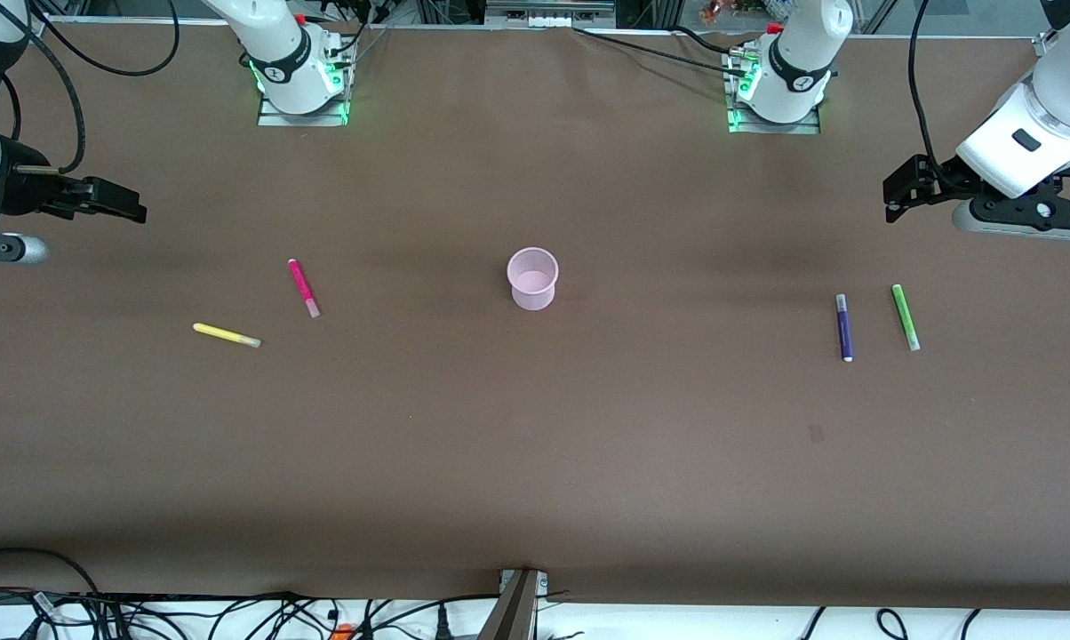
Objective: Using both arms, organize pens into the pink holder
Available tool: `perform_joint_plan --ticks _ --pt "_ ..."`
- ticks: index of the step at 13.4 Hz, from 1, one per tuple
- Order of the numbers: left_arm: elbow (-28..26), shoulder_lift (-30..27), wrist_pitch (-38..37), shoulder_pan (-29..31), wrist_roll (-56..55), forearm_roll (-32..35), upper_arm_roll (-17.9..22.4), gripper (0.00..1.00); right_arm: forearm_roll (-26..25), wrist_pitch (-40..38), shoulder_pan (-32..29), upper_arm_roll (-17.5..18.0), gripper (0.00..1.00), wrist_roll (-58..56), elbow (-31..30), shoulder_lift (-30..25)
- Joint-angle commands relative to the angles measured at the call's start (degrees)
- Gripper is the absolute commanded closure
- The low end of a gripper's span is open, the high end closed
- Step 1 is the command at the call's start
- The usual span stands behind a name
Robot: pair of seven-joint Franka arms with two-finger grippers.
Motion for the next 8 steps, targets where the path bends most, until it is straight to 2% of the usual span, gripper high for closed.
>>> perform_joint_plan --ticks 1,8 --pt "1.8 0.8 -1.3 0.1 0.4 -0.4 -0.1 0.0 -0.3 -0.3 -0.4 0.6 0.0 0.6 0.7 0.0" --pt "1.8 0.7 -1.3 0.1 0.4 -0.4 -0.1 0.0 -0.3 -0.5 -0.3 0.7 0.0 0.9 0.4 1.6"
